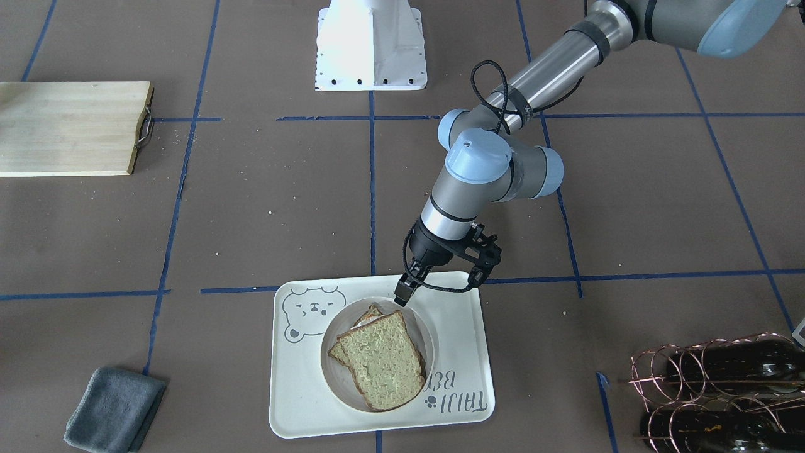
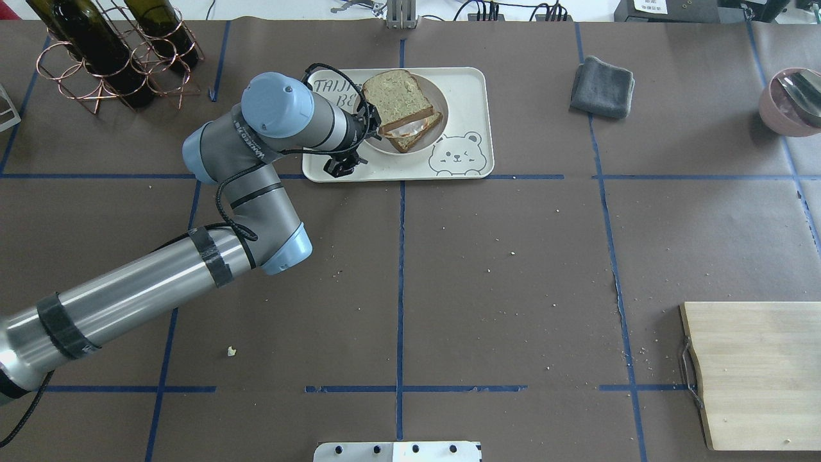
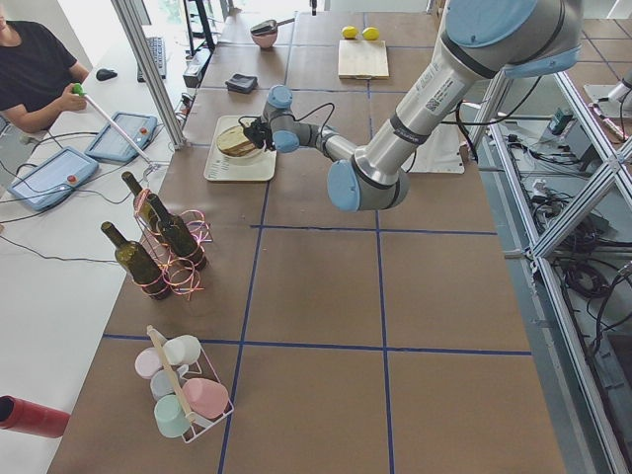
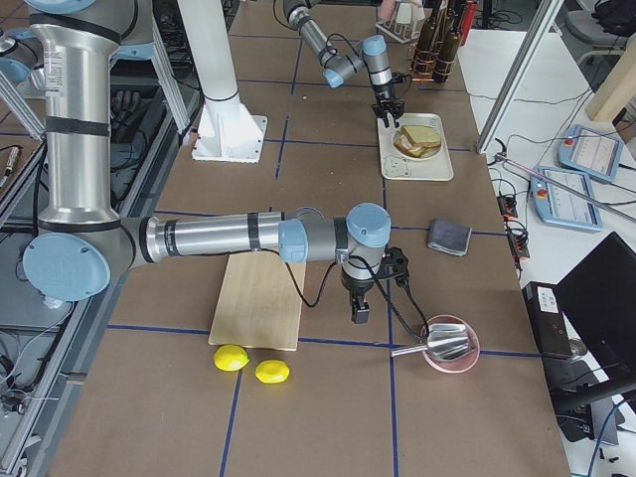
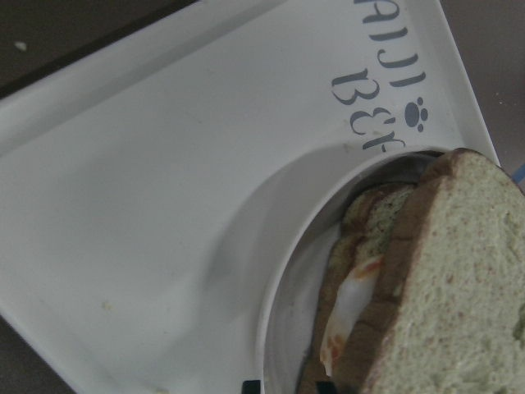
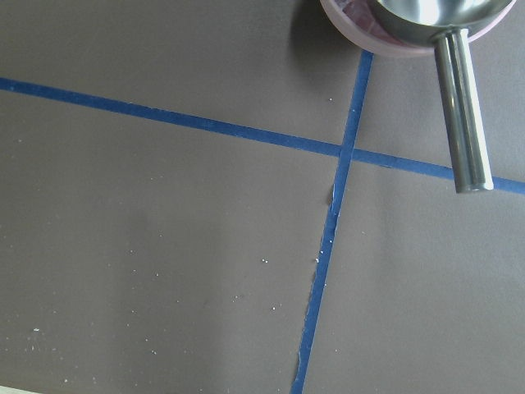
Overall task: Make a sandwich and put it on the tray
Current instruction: 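Open the left gripper to release the plate on the tray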
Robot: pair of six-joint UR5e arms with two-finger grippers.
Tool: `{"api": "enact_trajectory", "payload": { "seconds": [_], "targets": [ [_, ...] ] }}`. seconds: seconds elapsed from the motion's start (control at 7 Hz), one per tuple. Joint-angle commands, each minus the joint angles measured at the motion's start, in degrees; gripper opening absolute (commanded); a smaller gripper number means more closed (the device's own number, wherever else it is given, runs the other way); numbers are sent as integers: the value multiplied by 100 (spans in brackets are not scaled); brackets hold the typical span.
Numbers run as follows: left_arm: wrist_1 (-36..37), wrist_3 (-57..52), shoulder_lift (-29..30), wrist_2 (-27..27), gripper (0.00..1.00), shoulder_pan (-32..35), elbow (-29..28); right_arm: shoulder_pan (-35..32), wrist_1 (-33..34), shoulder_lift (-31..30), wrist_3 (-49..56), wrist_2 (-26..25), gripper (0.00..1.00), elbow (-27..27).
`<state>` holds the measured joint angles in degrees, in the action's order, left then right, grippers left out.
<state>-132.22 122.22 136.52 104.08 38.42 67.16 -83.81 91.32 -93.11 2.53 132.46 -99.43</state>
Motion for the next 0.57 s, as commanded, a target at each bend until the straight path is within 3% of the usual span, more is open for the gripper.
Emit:
{"api": "enact_trajectory", "payload": {
  "seconds": [0.0,0.14,0.43],
  "targets": [
    [38,-933,-651,-10,100,8,805,-29,0,3,2,-1,100,20],
    [203,-1676,-1001,-10,100,77,1356,-38,0,3,2,-1,100,29],
    [1402,-3187,-1583,-10,100,296,2622,-56,0,-6,2,-1,100,81]
  ]
}}
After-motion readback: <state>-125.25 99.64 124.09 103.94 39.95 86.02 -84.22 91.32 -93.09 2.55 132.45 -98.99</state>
